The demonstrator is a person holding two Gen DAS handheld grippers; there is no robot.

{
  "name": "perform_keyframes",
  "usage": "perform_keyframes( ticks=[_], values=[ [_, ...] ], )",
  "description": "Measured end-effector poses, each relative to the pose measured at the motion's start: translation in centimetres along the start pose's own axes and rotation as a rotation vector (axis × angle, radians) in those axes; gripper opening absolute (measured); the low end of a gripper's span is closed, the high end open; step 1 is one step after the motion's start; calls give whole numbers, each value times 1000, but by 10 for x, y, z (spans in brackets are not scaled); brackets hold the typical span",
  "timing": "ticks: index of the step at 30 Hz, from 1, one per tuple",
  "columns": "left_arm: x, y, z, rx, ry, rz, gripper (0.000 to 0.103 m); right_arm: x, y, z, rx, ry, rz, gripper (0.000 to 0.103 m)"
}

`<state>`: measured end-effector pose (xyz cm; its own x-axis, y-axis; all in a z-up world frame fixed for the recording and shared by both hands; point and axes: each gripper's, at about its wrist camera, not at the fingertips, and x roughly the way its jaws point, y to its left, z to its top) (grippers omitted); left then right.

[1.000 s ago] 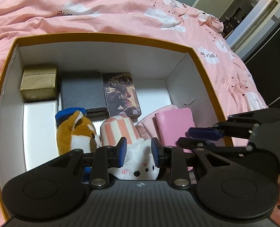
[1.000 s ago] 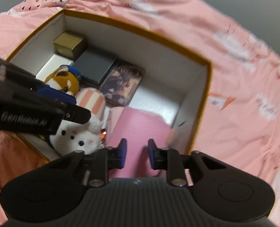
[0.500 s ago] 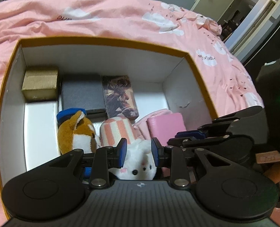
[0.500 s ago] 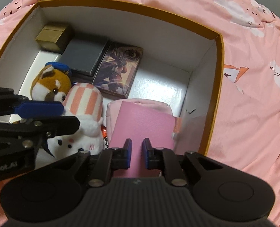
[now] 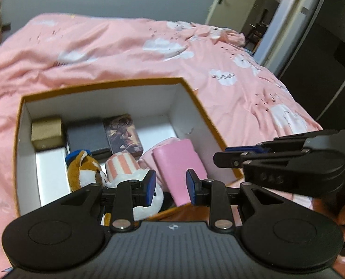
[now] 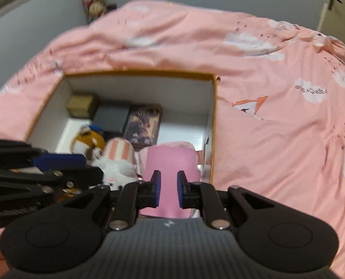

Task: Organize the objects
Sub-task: 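Withdraw both open tools from the box toward the crochet fruit and tape measure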

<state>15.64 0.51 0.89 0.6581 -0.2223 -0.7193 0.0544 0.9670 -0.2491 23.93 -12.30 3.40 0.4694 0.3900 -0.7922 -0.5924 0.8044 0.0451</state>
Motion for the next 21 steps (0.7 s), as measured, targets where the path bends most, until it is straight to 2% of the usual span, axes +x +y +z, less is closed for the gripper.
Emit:
perform_keyframes(
  ticks=[6,8,12,15,21],
  values=[
    [-24,-18,-12,94,-5,8,32,-47,-3,-23,73,-103,40,17],
    [-29,-21,-20,121,11,7,32,-60,-3,-35,78,-159,47,32],
    [-32,-25,-40,154,56,-10,32,-77,1,-65,80,-239,15,34],
    [-27,-24,-54,144,88,-18,32,-78,2,-87,121,-197,2,37],
    [-12,-20,-84,84,154,-90,32,-72,0,-134,221,-81,-59,36]
  ],
)
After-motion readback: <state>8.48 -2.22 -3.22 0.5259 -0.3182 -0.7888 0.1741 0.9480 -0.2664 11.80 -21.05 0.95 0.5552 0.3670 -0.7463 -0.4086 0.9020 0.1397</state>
